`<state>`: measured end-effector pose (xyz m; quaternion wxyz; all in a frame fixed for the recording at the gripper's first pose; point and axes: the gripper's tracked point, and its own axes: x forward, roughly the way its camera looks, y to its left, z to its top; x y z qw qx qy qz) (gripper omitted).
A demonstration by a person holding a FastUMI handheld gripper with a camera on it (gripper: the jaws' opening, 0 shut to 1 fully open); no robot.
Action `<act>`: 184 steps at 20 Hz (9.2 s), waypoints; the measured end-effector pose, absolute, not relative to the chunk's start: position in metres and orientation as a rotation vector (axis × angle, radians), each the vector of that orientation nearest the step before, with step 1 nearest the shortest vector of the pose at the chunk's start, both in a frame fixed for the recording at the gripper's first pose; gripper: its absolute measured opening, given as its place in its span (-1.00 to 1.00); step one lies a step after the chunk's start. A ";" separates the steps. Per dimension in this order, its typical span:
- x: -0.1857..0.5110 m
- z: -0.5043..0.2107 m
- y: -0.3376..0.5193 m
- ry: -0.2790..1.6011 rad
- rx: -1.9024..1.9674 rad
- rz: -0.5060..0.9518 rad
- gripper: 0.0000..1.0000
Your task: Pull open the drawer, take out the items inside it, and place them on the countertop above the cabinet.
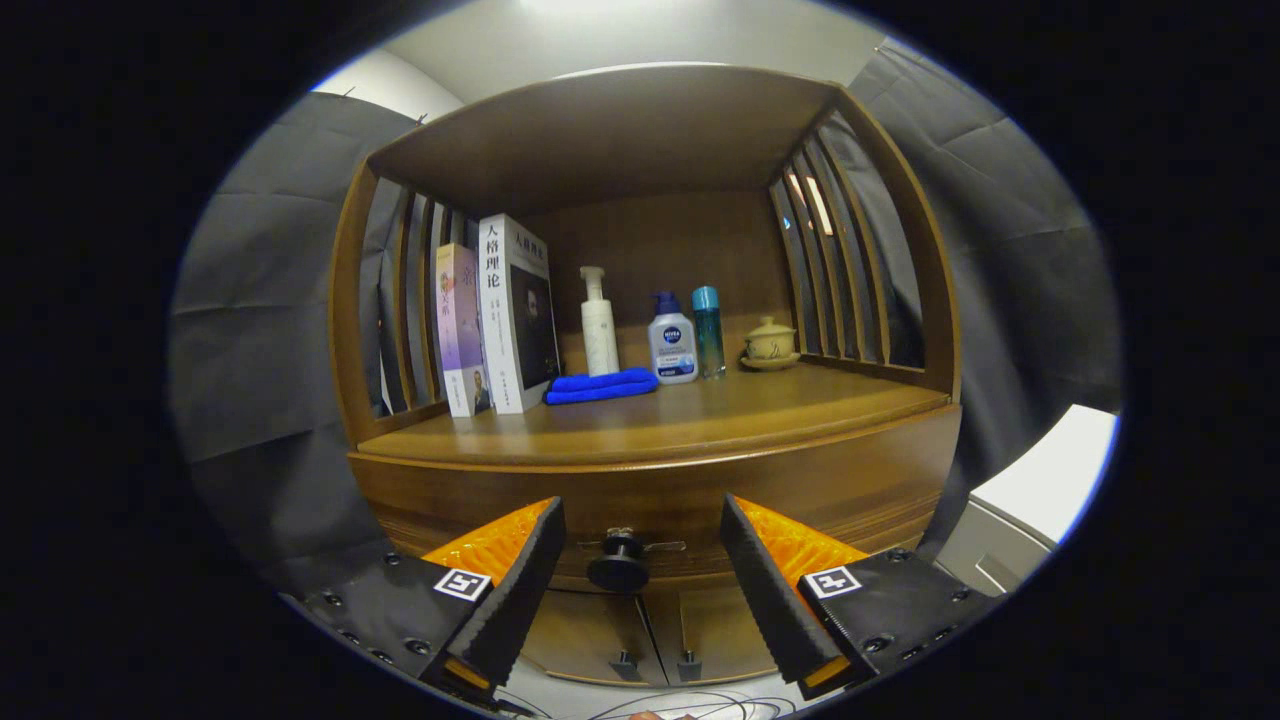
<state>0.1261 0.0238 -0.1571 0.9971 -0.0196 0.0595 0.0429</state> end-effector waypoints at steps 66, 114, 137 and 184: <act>0.049 -0.226 0.004 0.266 -0.127 0.052 -0.61; -0.027 -0.225 0.028 0.318 -0.239 0.199 -0.52; 0.084 -0.082 -0.008 0.336 0.155 0.119 0.95; 0.099 -0.207 0.068 1.117 -0.064 0.323 -0.12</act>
